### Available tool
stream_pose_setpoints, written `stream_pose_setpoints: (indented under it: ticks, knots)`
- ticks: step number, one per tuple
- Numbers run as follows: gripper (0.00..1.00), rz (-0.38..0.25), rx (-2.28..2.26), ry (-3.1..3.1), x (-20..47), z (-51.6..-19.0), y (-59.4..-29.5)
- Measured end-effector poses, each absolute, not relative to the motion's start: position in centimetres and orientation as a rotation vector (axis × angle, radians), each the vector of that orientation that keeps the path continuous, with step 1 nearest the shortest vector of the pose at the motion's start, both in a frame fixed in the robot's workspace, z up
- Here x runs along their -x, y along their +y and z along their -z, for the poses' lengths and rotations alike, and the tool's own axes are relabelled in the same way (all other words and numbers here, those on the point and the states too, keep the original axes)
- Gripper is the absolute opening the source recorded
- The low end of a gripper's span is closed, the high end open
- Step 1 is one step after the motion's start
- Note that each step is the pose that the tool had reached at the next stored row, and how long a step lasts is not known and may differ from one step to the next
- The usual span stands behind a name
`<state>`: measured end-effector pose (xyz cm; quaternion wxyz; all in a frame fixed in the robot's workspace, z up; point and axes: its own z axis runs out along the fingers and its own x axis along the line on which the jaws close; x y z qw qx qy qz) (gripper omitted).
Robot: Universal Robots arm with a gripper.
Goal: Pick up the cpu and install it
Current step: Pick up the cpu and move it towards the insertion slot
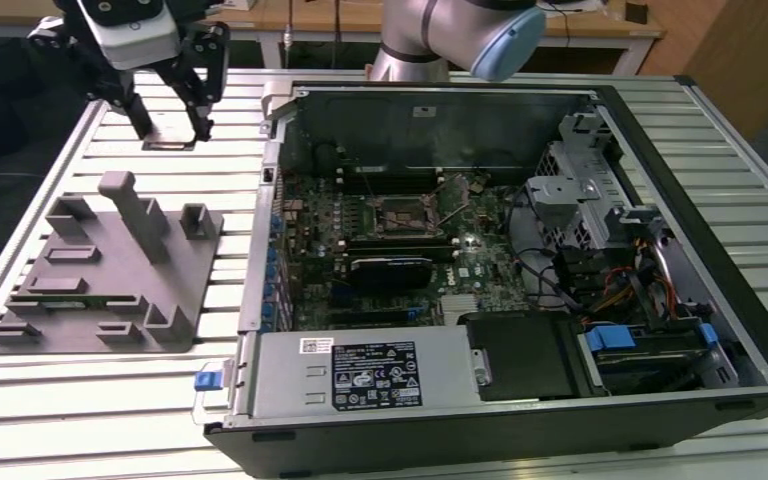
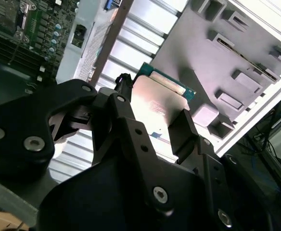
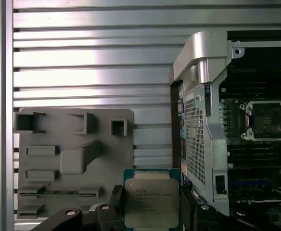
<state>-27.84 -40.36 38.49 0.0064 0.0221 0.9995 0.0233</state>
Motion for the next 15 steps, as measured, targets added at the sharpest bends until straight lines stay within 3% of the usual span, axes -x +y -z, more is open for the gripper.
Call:
stream_pose_setpoints:
  ticks: [15]
  knots:
    - [0.55,-0.073,-0.069,3.127,24.2,-38.5,-40.3]
